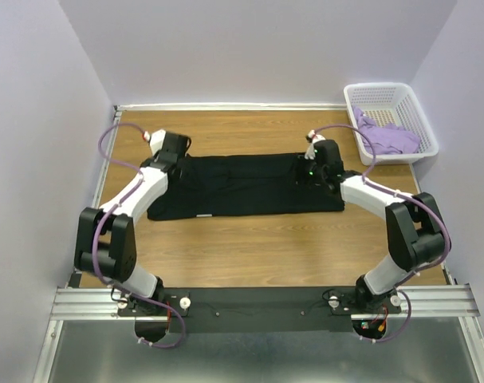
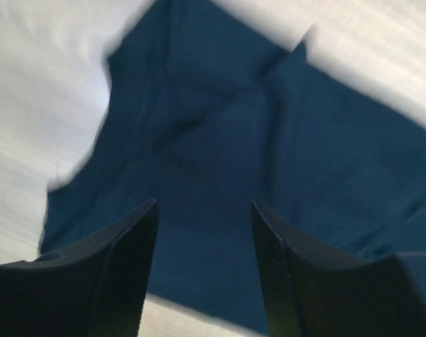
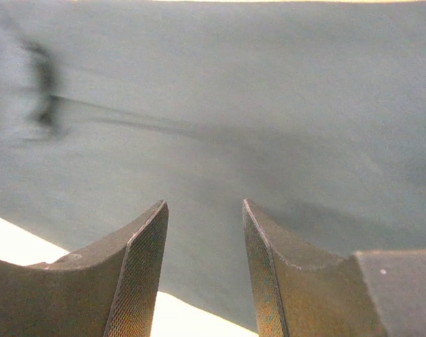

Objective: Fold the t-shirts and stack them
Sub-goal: Fold the tshirt

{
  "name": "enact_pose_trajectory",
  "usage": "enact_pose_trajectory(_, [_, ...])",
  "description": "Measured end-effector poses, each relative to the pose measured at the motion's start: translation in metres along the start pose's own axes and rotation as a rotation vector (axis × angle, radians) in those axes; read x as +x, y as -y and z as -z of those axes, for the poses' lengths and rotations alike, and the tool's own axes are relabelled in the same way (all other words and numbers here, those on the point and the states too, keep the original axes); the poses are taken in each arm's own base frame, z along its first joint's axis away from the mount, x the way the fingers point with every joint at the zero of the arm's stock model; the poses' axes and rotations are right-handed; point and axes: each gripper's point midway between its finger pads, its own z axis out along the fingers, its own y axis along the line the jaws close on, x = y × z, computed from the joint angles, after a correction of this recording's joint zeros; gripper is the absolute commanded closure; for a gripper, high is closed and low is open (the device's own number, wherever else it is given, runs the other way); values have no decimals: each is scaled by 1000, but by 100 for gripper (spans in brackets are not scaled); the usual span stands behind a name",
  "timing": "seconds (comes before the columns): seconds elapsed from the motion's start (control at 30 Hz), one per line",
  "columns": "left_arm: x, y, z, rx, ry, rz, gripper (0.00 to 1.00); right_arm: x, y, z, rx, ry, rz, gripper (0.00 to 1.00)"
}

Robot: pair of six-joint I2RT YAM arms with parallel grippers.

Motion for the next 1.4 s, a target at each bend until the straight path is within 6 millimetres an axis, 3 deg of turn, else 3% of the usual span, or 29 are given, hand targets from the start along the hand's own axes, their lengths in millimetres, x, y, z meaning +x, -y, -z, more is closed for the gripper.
enact_pose_trajectory(0.13, [68,-35,-2,-28,-114,35,42,30,47,21,132,-40,-119,45])
enact_pose_trajectory(0.27, [120,-68,-11,-94,-224,69,44,55,74,37,206,-76,-199,45])
enact_pose_trajectory(0.43, [105,-82,-19,-94,-199,197,46,80,101,57,279,-101,-315,45])
enact_pose_trajectory(0.63, [98,-124,-19,-152,-170,336,46,86,144,86,374,-42,-503,45])
enact_pose_trajectory(0.7, [98,-130,-18,-164,-170,349,45,90,152,94,403,-40,-536,45])
enact_pose_trajectory(0.87, [87,-122,-22,-146,-173,327,33,98,147,102,407,-73,-534,45])
enact_pose_trajectory(0.93, [72,-114,-21,-124,-156,314,29,95,140,105,406,-84,-504,44])
enact_pose_trajectory(1.03, [46,-92,-11,-71,-99,294,26,77,118,106,386,-75,-401,44])
enact_pose_trajectory(1.2, [7,-41,34,61,30,251,23,38,77,98,338,-41,-224,44])
enact_pose_trajectory(1.3, [4,-29,47,93,51,243,24,34,62,85,340,-75,-136,44])
enact_pose_trajectory(1.4, [13,-27,44,80,31,233,27,48,58,73,358,-149,-78,44])
